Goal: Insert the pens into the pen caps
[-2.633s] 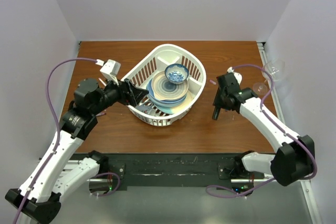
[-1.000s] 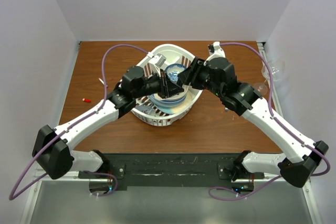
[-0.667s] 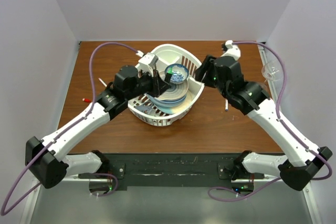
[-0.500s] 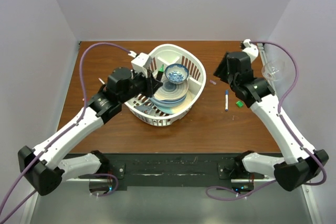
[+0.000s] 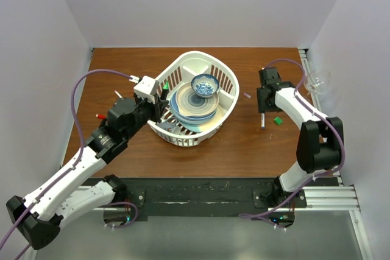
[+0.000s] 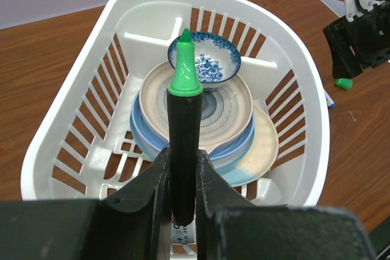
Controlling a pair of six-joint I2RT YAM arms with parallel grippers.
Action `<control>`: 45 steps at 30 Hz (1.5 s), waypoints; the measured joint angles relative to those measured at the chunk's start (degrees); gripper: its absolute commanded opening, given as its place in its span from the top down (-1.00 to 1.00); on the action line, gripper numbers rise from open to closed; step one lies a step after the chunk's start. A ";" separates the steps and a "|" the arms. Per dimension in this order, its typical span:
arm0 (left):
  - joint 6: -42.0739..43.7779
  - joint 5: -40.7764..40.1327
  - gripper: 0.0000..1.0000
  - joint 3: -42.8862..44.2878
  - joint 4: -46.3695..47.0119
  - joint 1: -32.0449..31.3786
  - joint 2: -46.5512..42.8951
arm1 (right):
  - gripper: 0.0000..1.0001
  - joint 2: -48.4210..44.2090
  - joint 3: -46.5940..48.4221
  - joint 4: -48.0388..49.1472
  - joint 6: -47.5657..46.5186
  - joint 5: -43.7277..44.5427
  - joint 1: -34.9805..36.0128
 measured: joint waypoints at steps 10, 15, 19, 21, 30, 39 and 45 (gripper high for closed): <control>0.02 -0.42 1.00 -0.96 0.83 -0.15 -0.61 | -0.09 -2.89 -2.27 2.99 -24.06 -16.26 -7.69; 0.24 -1.14 1.00 -1.11 0.85 -0.44 -1.57 | -0.07 1.53 -1.20 1.03 -31.10 -22.77 -10.34; 1.07 -2.58 1.00 -1.84 1.31 -0.92 -3.15 | -0.05 6.45 -0.02 -0.24 -34.60 -25.03 -12.15; 1.49 -3.10 1.00 -1.99 1.33 -1.25 -3.48 | -0.05 7.23 -0.02 -0.55 -36.09 -25.81 -12.66; 2.12 -3.39 1.00 -2.16 2.10 -1.55 -3.41 | -0.02 7.28 0.22 -0.50 -41.29 -26.14 -14.25; 2.58 -4.70 1.00 -2.56 2.38 -1.55 -4.15 | 0.00 7.76 0.20 -0.24 -43.39 -26.36 -14.99; 2.97 -5.53 1.00 -2.67 2.56 -1.55 -4.52 | 0.03 10.25 0.20 -0.28 -43.67 -27.36 -15.69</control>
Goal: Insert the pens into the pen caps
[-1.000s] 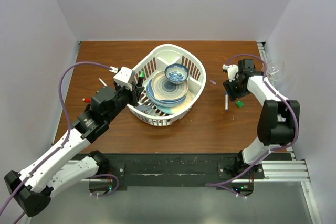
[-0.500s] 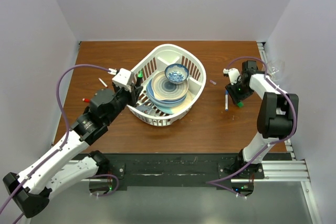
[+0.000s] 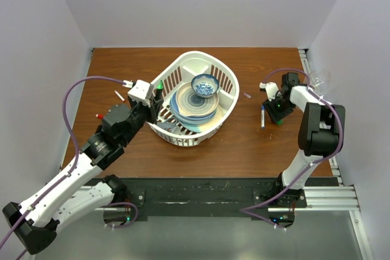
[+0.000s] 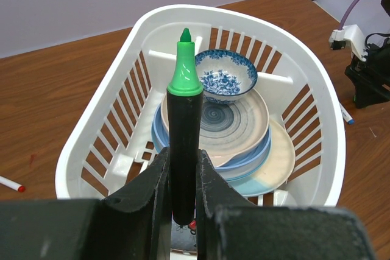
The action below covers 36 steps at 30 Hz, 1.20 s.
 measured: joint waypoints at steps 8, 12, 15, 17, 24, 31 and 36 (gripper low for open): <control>0.02 -0.26 1.00 -0.13 0.00 0.00 -0.04 | 0.21 1.27 -0.17 0.00 0.07 0.48 -0.07; 0.02 -0.33 1.00 -0.13 0.00 0.00 -0.04 | 0.41 1.46 -0.07 -0.15 0.11 0.94 -0.07; 0.02 -0.42 1.00 -0.13 0.02 0.00 -0.04 | 0.66 1.92 0.68 -0.76 0.55 1.68 -0.09; 0.02 -0.44 1.00 -0.13 0.02 0.00 -0.09 | 0.80 2.75 1.68 -1.73 1.20 2.01 -0.11; 0.02 -0.15 1.00 -0.13 0.31 0.00 -0.46 | 1.00 4.96 6.01 -3.54 8.61 3.41 -0.11; -0.02 1.20 1.00 -0.13 0.37 0.00 -0.83 | 1.00 -3.37 10.19 -5.90 20.68 3.06 1.88; -1.38 3.98 1.00 0.72 -0.42 0.00 0.02 | 1.00 -12.92 18.56 -6.69 29.97 3.61 9.94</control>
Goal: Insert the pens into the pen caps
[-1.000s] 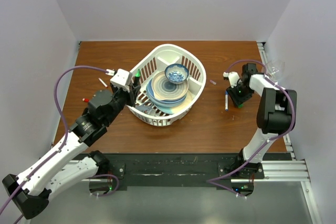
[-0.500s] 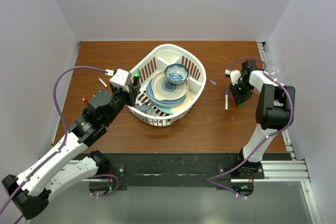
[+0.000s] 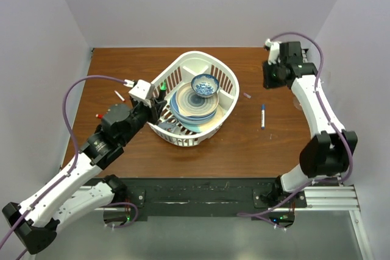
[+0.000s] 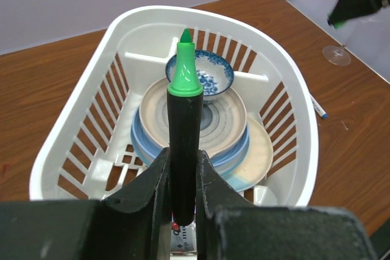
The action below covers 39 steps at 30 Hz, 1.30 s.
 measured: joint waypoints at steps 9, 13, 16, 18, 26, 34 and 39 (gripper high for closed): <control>-7.82 11.87 1.00 0.26 0.04 0.00 3.08 | 1.00 -12.59 2.29 9.31 19.19 -1.42 20.52; -11.96 16.48 1.00 0.22 1.29 0.00 4.74 | 1.00 -17.14 -1.64 15.85 27.32 0.50 28.09; -13.97 18.69 1.00 0.22 2.47 0.00 6.08 | 1.00 -17.53 -2.10 19.89 32.54 3.43 33.64; -14.99 19.56 1.00 0.22 3.30 0.00 7.34 | 1.00 -17.14 -2.10 21.44 35.01 5.73 36.15; -16.81 19.47 1.00 0.22 3.89 0.00 10.78 | 1.00 -13.31 -1.97 23.82 41.81 13.46 43.17; -17.25 18.75 1.00 0.22 4.66 0.00 10.78 | 1.00 -11.45 -1.99 25.24 44.22 16.63 45.07; -17.25 18.49 1.00 0.22 4.66 0.00 10.78 | 1.00 -11.34 -2.03 25.57 44.57 17.97 45.46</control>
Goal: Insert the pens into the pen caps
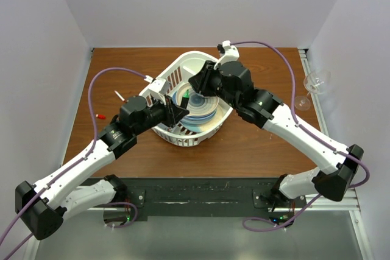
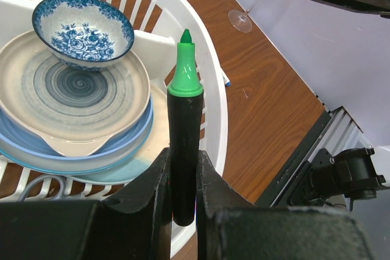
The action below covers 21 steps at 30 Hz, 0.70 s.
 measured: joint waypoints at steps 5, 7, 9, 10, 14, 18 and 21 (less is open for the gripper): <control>0.00 -0.20 1.00 0.00 0.00 0.00 0.00 | 1.00 0.46 0.00 0.46 0.17 0.87 0.24; 0.00 -0.20 1.00 0.00 0.00 0.00 0.00 | 1.00 0.90 0.00 0.74 0.24 0.98 0.24; 0.00 -0.20 1.00 0.00 0.22 0.00 0.02 | 1.00 1.40 0.00 0.76 0.39 0.96 0.24; 0.00 -0.20 1.00 0.00 0.46 0.00 0.04 | 1.00 1.66 0.00 0.79 0.50 0.96 0.24; 0.00 -0.20 1.00 0.00 1.57 0.00 0.17 | 1.00 2.16 -0.04 0.76 0.96 0.94 0.46; 0.00 -0.20 1.00 0.00 2.27 0.00 0.76 | 1.00 2.16 -0.31 1.07 1.44 0.94 1.18; 0.00 -0.15 1.00 0.00 2.14 0.00 1.20 | 1.00 2.05 -1.66 1.92 2.05 1.11 1.70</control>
